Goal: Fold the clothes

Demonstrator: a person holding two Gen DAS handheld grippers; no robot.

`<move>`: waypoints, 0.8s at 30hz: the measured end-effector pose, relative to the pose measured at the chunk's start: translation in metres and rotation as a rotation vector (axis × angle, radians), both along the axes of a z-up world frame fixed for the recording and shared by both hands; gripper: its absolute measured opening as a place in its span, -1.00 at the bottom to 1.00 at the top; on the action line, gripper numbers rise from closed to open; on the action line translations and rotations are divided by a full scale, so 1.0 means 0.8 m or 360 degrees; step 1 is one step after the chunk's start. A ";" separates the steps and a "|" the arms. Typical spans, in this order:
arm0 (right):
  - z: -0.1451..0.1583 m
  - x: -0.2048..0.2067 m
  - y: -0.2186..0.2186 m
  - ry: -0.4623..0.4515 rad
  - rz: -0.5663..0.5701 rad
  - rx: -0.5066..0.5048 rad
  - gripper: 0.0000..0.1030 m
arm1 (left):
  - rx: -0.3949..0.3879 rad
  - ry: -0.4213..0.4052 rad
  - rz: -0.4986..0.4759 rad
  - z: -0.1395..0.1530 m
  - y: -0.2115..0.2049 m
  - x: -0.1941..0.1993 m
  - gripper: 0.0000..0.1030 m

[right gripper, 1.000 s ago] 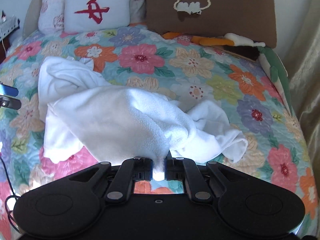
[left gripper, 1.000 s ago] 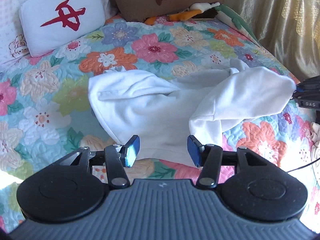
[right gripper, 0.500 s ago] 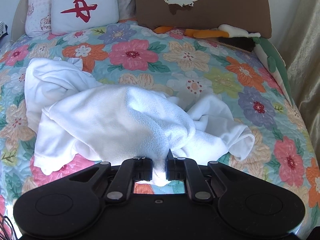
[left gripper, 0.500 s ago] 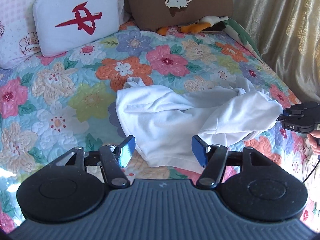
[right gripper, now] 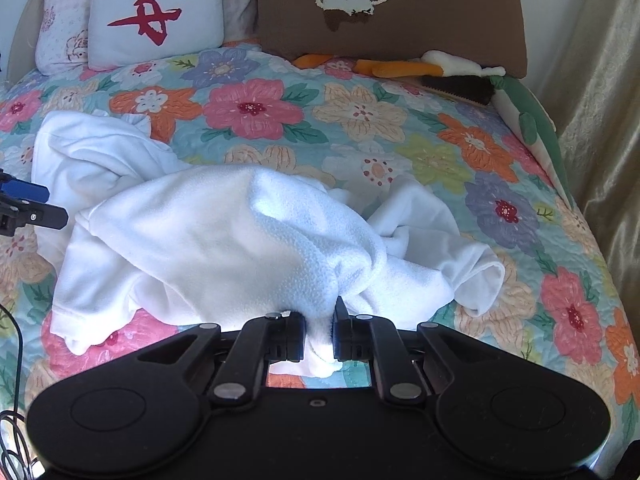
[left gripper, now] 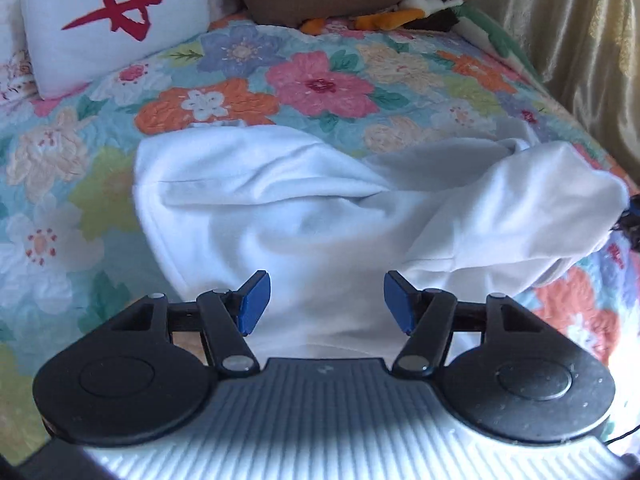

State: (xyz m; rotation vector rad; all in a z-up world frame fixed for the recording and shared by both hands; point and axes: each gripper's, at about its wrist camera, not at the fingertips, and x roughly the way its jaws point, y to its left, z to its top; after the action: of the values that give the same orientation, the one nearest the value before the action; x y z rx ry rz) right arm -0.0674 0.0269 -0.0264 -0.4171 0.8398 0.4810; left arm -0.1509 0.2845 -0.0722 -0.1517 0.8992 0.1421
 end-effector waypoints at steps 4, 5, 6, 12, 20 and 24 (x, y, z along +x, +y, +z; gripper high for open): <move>-0.007 -0.009 -0.005 -0.0094 -0.0089 0.0036 -0.70 | -0.0032 0.0023 0.0125 -0.004 0.031 -0.009 0.38; -0.008 -0.012 -0.006 -0.0114 -0.0111 0.0040 -0.62 | -0.0072 0.0034 0.0121 -0.005 0.039 -0.009 0.42; -0.010 -0.015 -0.006 -0.0134 -0.0132 0.0044 -0.49 | -0.0090 0.0038 0.0129 -0.008 0.044 -0.008 0.44; -0.021 -0.021 -0.014 -0.0106 -0.0260 0.0136 -0.13 | -0.0117 0.0118 0.0178 -0.054 0.066 0.008 0.69; -0.071 -0.020 -0.042 0.0245 -0.0642 0.0478 0.26 | -0.0162 -0.0002 0.0187 -0.078 0.074 0.037 0.82; -0.109 -0.004 -0.034 0.0289 -0.0792 0.0573 0.25 | -0.0016 -0.0128 0.0091 -0.079 0.055 0.045 0.43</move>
State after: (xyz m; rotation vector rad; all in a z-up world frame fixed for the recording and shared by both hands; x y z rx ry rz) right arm -0.0709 -0.0003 -0.1137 0.1726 0.9719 0.1983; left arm -0.1149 0.3284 -0.1354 -0.1914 0.8160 0.1831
